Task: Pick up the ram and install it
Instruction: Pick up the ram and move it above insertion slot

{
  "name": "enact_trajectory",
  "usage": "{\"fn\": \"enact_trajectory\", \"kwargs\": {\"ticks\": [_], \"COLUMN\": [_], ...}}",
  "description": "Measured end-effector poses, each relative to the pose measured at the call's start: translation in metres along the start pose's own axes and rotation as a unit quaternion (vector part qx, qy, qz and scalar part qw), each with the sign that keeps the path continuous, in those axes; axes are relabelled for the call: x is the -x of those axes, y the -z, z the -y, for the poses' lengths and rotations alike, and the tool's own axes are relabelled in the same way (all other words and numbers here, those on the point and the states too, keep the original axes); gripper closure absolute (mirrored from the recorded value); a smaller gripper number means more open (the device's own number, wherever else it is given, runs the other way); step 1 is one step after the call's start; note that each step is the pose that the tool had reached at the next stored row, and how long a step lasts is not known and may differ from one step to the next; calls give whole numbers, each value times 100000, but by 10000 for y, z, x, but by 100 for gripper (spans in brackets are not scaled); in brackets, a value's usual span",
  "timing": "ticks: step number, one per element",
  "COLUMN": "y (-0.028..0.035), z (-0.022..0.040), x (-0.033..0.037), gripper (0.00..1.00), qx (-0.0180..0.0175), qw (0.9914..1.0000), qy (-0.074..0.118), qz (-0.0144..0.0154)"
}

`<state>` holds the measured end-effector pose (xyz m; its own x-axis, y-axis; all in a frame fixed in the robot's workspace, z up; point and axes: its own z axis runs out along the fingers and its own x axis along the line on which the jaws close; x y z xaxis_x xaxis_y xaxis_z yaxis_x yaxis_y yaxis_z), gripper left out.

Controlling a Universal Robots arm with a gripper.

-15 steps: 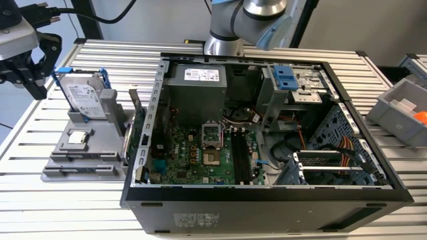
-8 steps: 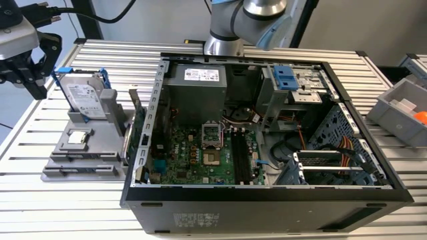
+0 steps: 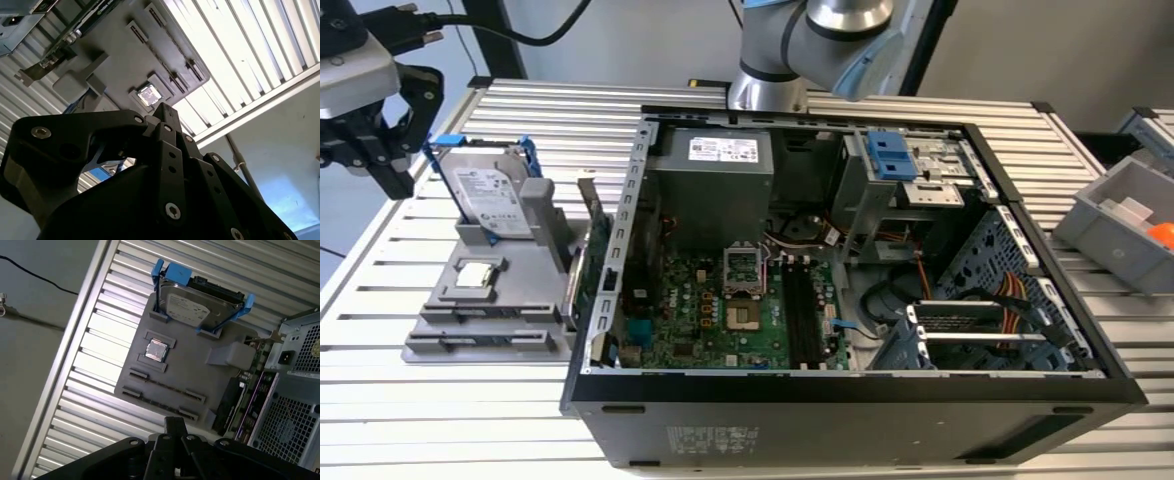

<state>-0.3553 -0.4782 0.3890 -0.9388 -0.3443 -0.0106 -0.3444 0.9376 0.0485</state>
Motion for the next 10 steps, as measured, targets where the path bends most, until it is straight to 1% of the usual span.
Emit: {"fn": "enact_trajectory", "kwargs": {"ticks": [10], "y": [0], "z": [0], "x": [0], "gripper": [100], "qx": [9], "qw": [99997], "qy": [833], "qz": [-41]}}
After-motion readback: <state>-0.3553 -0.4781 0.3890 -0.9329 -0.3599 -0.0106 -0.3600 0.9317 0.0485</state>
